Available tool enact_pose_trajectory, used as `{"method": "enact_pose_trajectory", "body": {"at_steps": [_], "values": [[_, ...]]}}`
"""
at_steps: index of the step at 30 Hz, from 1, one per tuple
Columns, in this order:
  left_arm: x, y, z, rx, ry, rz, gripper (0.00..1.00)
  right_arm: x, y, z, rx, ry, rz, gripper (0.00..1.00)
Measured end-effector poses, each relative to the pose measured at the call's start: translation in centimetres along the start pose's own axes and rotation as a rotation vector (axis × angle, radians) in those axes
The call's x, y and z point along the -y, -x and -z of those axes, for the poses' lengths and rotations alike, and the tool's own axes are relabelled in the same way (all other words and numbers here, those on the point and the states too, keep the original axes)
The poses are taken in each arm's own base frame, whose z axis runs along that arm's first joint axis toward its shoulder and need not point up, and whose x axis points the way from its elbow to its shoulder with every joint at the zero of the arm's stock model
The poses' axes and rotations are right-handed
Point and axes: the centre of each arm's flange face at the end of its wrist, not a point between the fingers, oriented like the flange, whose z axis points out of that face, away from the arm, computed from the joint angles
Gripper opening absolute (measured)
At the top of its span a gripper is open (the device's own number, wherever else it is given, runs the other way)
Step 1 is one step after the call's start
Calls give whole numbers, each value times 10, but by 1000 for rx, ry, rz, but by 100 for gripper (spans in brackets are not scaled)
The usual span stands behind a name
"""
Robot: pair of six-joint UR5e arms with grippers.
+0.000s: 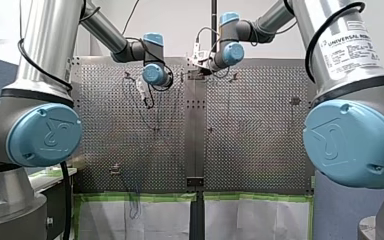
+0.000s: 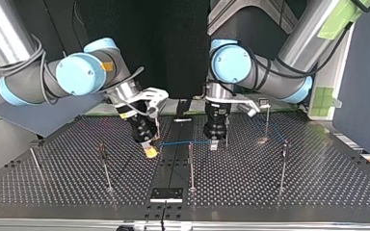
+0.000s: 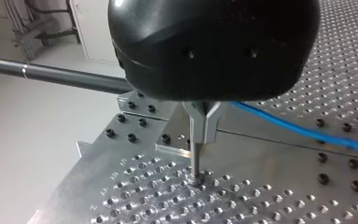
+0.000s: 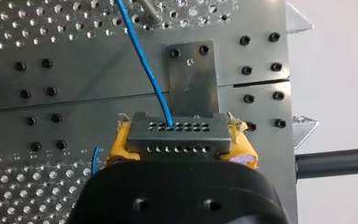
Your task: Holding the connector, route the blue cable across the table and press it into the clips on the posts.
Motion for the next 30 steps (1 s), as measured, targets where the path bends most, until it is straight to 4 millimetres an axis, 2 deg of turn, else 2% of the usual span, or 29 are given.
{"method": "enact_pose_trajectory", "body": {"at_steps": [5,9,14,24,28,29,30], "values": [[-1,2,-3,10,-14,3,0,-3,4,-4,-2,-3,-4,2],[-6,5,-17,14,-23,2,0,-6,4,-7,-19,-10,-20,2],[-12,0,-35,-1,-15,-7,0,-13,3,-9,-30,-5,-31,2],[-22,-12,-74,-13,-2,-11,0,-39,2,-12,-40,29,-41,2],[-25,-11,-79,-13,0,-11,0,-45,1,-13,-41,34,-42,2],[-25,-11,-79,-14,-1,-11,9,-46,2,-13,-41,34,-42,2],[-24,-11,-79,-15,-1,-11,9,-46,2,-13,-40,34,-42,2]]}}
